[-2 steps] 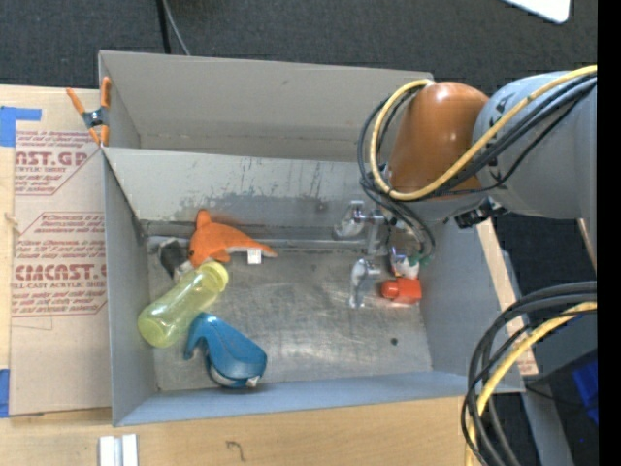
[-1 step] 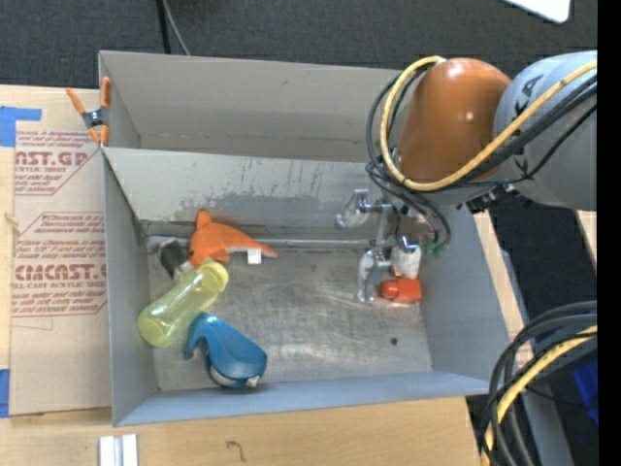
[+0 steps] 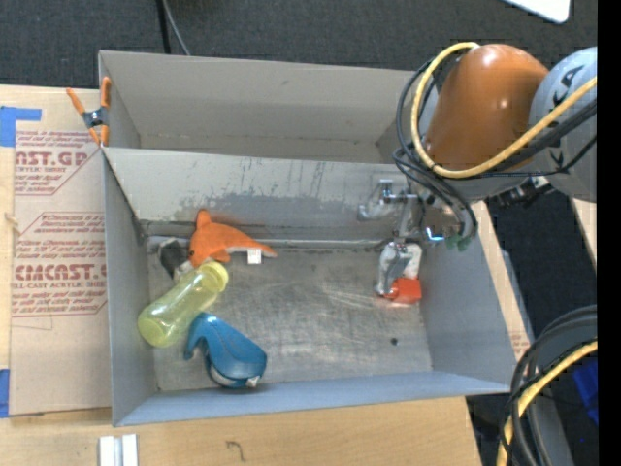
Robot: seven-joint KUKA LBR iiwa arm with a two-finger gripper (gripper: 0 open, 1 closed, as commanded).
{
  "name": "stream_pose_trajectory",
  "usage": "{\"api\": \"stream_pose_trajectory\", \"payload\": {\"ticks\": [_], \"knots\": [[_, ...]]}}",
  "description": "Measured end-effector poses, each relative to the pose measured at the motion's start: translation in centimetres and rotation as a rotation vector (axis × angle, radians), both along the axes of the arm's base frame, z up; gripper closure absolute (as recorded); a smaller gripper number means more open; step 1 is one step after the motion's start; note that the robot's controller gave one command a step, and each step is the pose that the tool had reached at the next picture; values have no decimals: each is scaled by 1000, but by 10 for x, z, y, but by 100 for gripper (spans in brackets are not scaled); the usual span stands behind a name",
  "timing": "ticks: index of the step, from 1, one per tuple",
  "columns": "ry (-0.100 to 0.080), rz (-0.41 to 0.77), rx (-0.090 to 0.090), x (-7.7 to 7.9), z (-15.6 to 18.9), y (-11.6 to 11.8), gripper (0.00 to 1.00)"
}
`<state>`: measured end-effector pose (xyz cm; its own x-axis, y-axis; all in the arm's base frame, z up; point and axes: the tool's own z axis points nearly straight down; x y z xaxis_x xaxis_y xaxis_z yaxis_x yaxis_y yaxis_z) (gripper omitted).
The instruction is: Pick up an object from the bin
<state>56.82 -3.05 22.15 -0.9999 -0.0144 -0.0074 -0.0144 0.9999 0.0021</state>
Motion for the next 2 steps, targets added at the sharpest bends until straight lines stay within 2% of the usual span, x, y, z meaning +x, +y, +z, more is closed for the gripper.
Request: {"api": "stream_pose_trajectory", "payload": {"ticks": [1,2], "knots": [[0,-82,-2,-16,-28,-18,0],[8,219,-2,-29,-31,-42,0]]}}
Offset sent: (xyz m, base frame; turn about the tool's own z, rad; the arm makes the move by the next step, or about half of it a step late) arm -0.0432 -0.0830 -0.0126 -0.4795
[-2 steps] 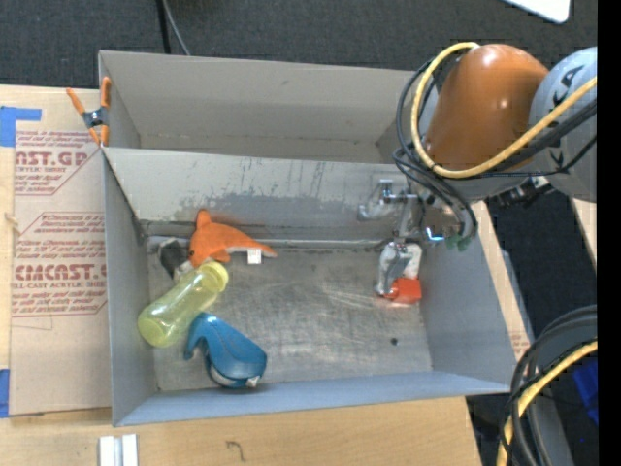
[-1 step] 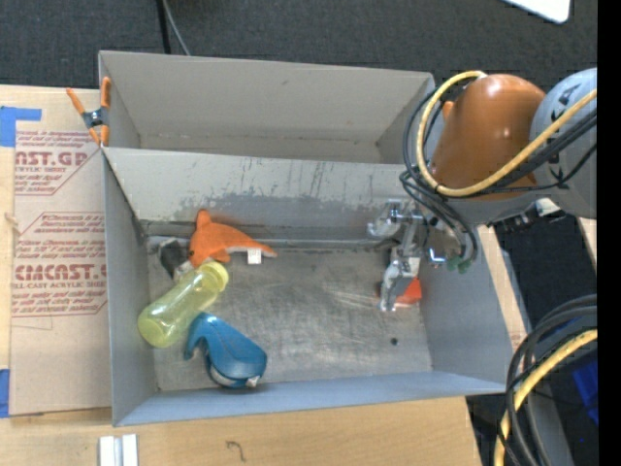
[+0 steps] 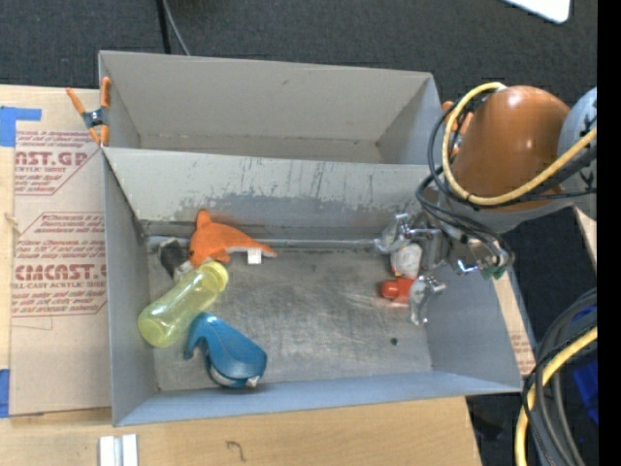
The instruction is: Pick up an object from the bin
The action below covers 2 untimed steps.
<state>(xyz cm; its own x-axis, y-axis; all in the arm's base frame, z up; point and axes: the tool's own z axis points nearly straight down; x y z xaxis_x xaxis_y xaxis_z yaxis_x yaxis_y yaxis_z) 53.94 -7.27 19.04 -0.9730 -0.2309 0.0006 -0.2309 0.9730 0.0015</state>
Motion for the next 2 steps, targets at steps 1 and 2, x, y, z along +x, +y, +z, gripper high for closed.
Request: {"api": "stream_pose_trajectory", "payload": {"ticks": [1,2], "knots": [[-7,174,-2,-29,-23,-28,0],[6,126,2,-34,-28,-38,0]]}}
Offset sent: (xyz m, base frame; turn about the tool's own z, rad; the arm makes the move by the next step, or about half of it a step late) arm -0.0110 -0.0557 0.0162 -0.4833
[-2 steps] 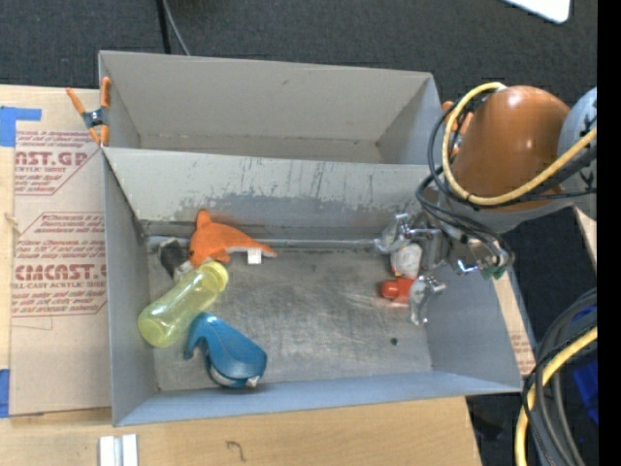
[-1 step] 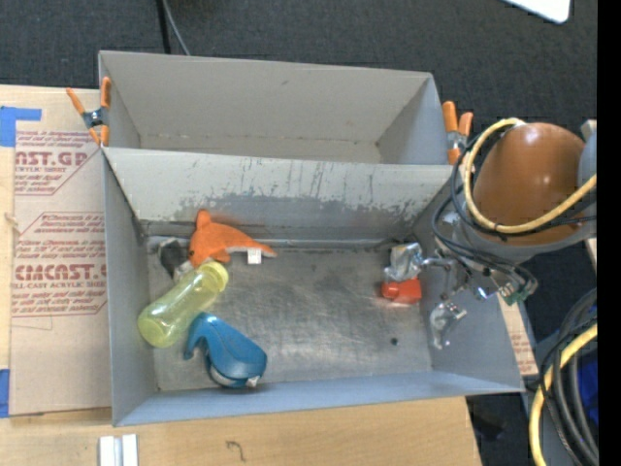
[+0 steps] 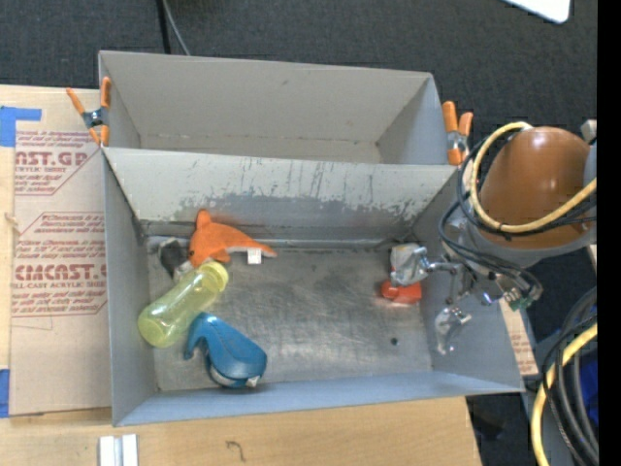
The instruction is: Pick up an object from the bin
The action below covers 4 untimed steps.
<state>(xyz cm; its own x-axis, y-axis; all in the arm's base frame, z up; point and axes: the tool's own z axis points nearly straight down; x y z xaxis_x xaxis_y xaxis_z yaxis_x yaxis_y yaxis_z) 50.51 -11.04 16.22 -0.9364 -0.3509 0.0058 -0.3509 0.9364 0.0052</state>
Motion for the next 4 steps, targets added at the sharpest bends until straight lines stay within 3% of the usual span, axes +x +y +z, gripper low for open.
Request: {"api": "stream_pose_trajectory", "payload": {"ticks": [1,2,3,4], "knots": [[-19,196,-5,39,-22,-17,0],[-13,159,-2,71,-68,-30,0],[-14,482,15,81,-88,-29,100],[-14,482,15,82,-88,-29,100]]}}
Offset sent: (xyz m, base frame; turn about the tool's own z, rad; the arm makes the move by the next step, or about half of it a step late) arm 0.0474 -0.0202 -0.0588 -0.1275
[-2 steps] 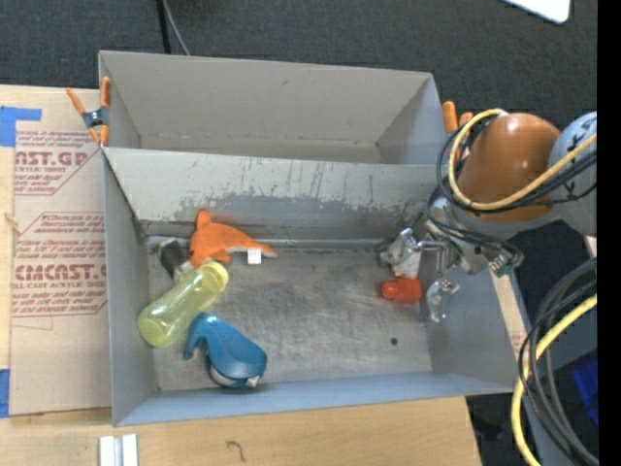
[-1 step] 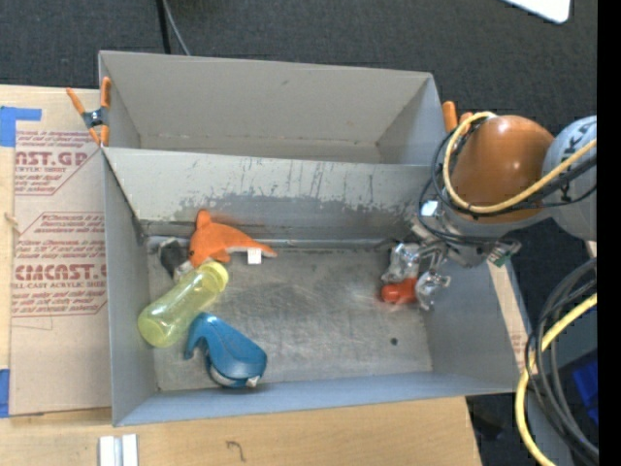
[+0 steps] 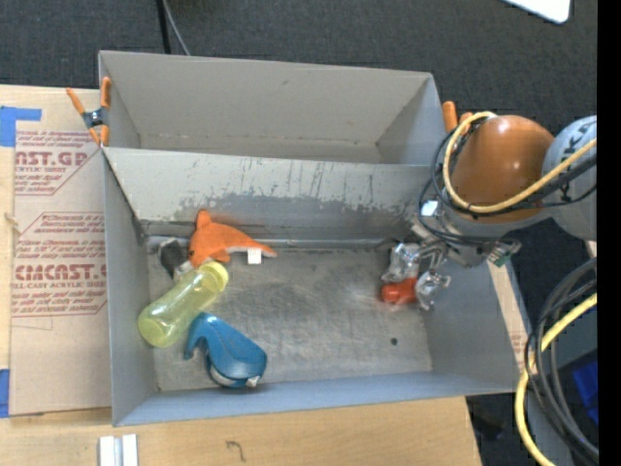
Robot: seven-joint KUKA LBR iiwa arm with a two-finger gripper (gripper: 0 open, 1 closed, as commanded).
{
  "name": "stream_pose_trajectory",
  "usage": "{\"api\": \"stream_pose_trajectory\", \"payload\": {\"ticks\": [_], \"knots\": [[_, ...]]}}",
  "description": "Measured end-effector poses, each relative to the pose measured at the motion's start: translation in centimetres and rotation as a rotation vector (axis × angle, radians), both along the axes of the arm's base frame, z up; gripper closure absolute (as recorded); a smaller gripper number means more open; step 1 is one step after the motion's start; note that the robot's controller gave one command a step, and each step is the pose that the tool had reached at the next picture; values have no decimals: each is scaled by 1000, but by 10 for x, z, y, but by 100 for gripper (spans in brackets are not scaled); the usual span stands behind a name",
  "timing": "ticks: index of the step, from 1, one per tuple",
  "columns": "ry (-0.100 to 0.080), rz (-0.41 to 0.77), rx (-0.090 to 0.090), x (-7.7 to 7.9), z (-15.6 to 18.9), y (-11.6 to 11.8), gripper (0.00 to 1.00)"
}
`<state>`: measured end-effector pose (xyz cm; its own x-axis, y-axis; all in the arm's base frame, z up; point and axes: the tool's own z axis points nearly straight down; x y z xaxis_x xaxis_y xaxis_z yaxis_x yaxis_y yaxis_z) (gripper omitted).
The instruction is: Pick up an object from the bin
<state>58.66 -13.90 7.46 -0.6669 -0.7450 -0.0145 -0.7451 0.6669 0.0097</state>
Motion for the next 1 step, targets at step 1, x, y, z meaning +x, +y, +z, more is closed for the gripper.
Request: {"api": "stream_pose_trajectory", "payload": {"ticks": [1], "knots": [[-8,234,-17,-14,156,34,100]]}}
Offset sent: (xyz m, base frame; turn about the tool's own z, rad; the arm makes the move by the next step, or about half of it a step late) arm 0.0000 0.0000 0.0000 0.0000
